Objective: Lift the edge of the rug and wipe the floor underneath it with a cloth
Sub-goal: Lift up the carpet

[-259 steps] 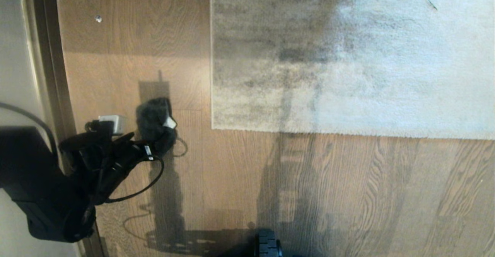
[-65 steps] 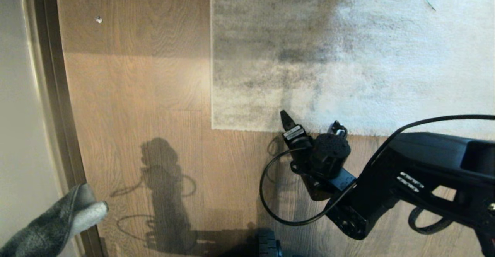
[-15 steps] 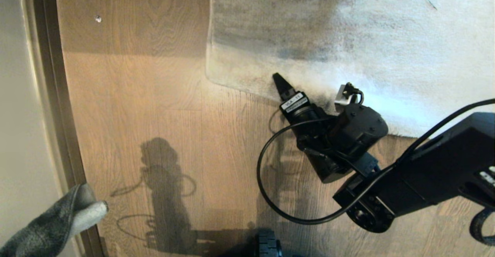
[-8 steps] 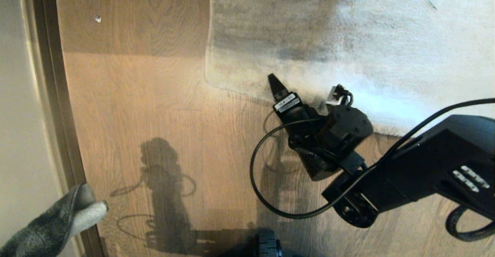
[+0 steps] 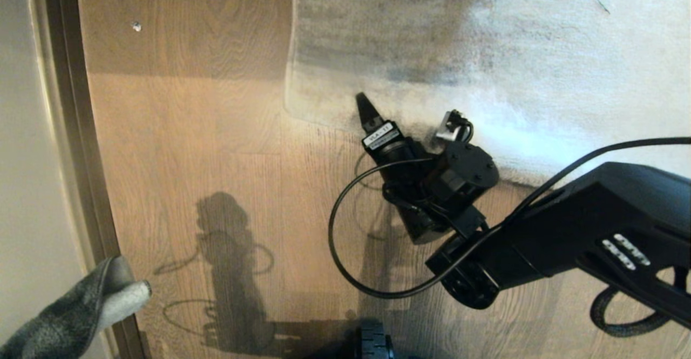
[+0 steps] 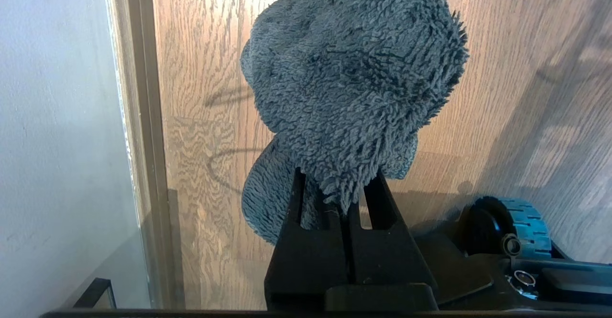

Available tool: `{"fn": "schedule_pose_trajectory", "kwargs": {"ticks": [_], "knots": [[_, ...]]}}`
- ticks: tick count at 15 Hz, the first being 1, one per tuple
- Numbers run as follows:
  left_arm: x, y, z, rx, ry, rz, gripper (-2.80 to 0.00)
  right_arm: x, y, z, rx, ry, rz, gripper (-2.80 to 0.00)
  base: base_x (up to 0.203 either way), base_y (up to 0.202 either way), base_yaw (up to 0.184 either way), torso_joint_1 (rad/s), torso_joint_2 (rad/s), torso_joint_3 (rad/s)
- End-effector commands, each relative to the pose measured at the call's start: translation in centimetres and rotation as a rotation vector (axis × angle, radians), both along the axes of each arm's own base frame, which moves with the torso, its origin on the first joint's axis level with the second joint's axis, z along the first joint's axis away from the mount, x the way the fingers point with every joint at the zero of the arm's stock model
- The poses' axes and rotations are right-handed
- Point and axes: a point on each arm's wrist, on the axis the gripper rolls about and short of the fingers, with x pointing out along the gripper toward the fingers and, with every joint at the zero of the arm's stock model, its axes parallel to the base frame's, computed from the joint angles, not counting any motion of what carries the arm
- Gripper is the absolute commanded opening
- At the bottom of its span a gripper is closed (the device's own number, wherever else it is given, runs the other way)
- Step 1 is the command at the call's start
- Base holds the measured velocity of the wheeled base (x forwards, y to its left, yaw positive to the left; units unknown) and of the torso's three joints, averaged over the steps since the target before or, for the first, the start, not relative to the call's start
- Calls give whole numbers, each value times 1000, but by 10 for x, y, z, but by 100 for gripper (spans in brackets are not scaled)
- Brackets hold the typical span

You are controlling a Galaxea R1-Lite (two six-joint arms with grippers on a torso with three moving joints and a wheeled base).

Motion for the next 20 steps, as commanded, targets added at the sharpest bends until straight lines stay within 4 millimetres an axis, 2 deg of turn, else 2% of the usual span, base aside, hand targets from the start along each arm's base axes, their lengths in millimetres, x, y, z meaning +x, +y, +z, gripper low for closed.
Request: {"fn": "schedule_pose_trajectory", "kwargs": {"ticks": [1, 4, 7, 14, 17, 20], "knots": [[0, 0, 0, -1, 1, 0, -280, -12, 10, 7, 22, -26, 37, 0, 0, 0, 0, 0, 0, 0], [0, 0, 0, -1, 1, 1, -280, -29, 16, 18, 30, -42, 72, 0, 0, 0, 0, 0, 0, 0], [0, 0, 0, -1, 1, 1, -280, -39, 4, 24, 17, -36, 72, 0, 0, 0, 0, 0, 0, 0], [0, 0, 0, -1, 1, -1, -280, -8, -51, 16, -65, -11, -78, 0, 0, 0, 0, 0, 0, 0], [0, 0, 0, -1, 1, 1, -280, -12, -70, 22, -84, -19, -88, 0, 0, 0, 0, 0, 0, 0], [0, 0, 0, -1, 1, 1, -280, -27, -82, 36, -73, -35, -86, 0, 0, 0, 0, 0, 0, 0]]}}
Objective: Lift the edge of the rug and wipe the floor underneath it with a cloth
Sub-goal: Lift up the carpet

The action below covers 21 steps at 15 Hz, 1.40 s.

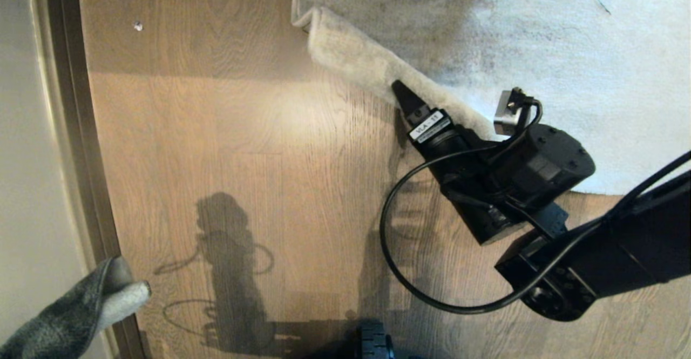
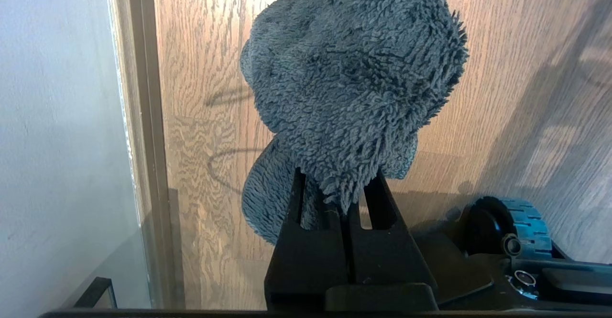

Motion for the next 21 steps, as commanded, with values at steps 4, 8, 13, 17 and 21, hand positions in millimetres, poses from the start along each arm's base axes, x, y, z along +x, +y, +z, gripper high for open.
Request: {"fn": "schedule_pose_trajectory", "kwargs": {"ticks": [4, 8, 13, 17, 21], "knots": [[0, 0, 0, -1, 1, 1, -280, -27, -17, 25, 37, -39, 14, 0, 0, 0, 0, 0, 0, 0], [0, 0, 0, -1, 1, 1, -280, -51, -1, 14, -1, 6, 98, 0, 0, 0, 0, 0, 0, 0], [0, 0, 0, -1, 1, 1, -280, -36, 18, -4, -4, 8, 73, 0, 0, 0, 0, 0, 0, 0], [0, 0, 0, -1, 1, 1, -280, -31, 23, 10, 43, -28, 20, 0, 0, 0, 0, 0, 0, 0], [0, 0, 0, -1, 1, 1, -280, -44, 36, 18, 64, -47, 69, 0, 0, 0, 0, 0, 0, 0]]}}
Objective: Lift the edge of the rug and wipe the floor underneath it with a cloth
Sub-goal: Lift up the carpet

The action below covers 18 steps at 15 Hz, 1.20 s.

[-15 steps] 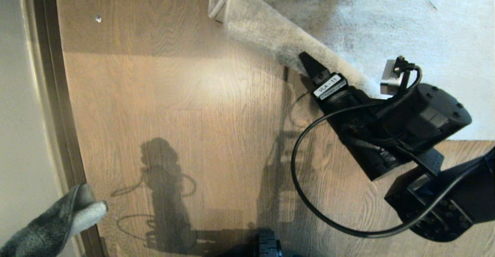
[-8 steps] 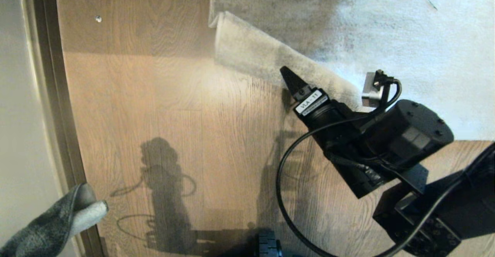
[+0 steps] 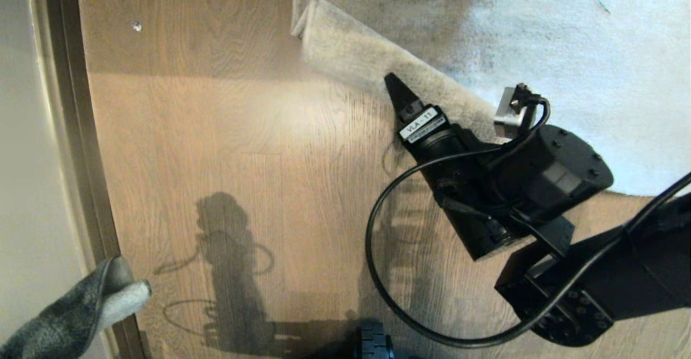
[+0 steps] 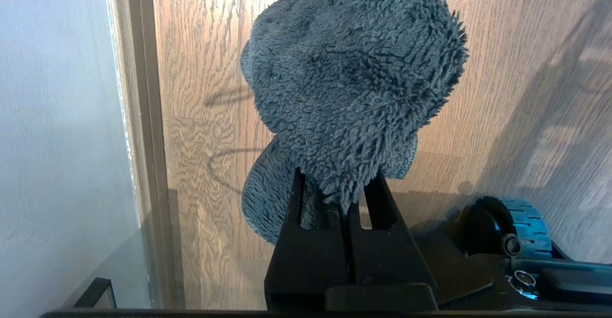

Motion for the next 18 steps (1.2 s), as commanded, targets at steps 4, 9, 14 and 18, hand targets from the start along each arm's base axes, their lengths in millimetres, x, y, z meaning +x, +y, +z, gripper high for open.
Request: {"fn": "schedule_pose_trajectory", "kwargs": {"ticks": [4, 9, 14, 18], "knots": [[0, 0, 0, -1, 1, 1, -280, -39, 33, -1, 29, -12, 144, 0, 0, 0, 0, 0, 0, 0], [0, 0, 0, -1, 1, 1, -280, -24, 41, -27, -20, 35, 125, 0, 0, 0, 0, 0, 0, 0], [0, 0, 0, -1, 1, 0, -280, -27, 37, -84, -168, 181, 141, 0, 0, 0, 0, 0, 0, 0], [0, 0, 0, -1, 1, 0, -280, -28, 24, -134, -323, 310, 114, 0, 0, 0, 0, 0, 0, 0]]}}
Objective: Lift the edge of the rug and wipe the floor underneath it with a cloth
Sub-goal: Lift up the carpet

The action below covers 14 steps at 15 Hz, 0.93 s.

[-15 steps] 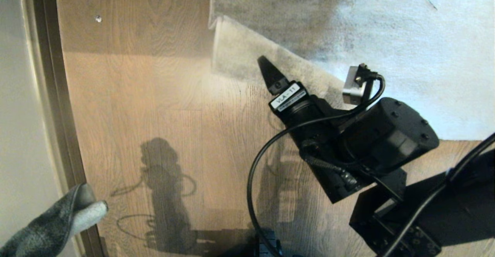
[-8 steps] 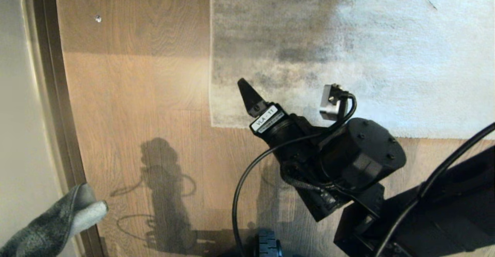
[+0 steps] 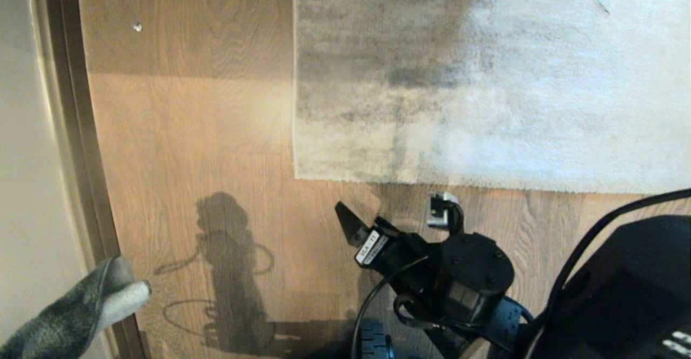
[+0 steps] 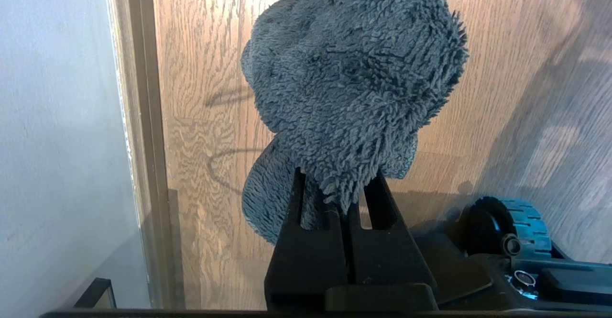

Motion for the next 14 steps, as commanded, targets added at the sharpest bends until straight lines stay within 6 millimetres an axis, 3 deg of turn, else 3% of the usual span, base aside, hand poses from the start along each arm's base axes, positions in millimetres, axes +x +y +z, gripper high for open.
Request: {"fn": "schedule_pose_trajectory", "kwargs": {"ticks": [1, 4, 9, 14], "knots": [[0, 0, 0, -1, 1, 1, -280, 7, -5, -23, -43, 35, -28, 0, 0, 0, 0, 0, 0, 0], [0, 0, 0, -1, 1, 1, -280, 35, -15, -40, -63, 53, -110, 0, 0, 0, 0, 0, 0, 0], [0, 0, 0, -1, 1, 1, -280, 75, -23, -27, 12, -9, -204, 0, 0, 0, 0, 0, 0, 0], [0, 0, 0, -1, 1, 1, -280, 87, -19, -16, 62, -52, -224, 0, 0, 0, 0, 0, 0, 0]]}}
